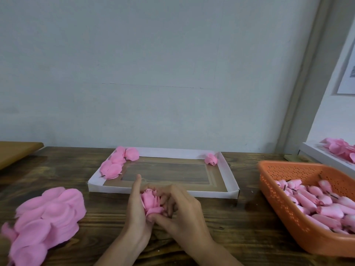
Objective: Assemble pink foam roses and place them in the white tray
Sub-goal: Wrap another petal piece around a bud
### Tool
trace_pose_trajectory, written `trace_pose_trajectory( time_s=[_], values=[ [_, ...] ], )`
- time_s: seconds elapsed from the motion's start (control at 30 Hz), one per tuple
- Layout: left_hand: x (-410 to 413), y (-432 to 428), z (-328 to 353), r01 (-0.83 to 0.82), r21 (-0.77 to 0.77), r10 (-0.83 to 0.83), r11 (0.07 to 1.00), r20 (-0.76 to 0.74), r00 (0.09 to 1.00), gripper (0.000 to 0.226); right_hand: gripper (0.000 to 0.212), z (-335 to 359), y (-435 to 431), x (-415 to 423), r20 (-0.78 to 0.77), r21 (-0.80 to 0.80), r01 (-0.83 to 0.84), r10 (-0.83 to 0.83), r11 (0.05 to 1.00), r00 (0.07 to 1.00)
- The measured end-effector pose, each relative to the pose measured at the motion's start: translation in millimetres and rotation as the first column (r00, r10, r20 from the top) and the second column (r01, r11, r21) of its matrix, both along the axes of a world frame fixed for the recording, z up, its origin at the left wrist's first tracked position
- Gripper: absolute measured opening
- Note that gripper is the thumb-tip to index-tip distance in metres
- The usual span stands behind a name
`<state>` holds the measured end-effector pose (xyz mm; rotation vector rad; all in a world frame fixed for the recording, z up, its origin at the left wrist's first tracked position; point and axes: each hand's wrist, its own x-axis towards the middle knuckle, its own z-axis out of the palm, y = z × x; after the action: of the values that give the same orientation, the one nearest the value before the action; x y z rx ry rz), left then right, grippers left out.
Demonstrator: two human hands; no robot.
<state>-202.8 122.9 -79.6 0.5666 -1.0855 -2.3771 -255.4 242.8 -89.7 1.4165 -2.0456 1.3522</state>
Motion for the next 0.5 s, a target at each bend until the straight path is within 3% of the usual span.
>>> trace_pose_trajectory(
  time_s=[0.2,0.5],
  values=[
    [-1,3,2,0.07,-0.018,-0.071,0.997,-0.051,0.996,0.046,0.052,0,1,-10,-0.023,-0.025,0.094,-0.094,0.995,0.995],
    [1,1,2,0.257,-0.031,-0.258,0.966,-0.08,0.963,0.046,0.044,0,7,-22,-0.033,-0.025,-0.042,0.041,0.999,0.999]
  ],
)
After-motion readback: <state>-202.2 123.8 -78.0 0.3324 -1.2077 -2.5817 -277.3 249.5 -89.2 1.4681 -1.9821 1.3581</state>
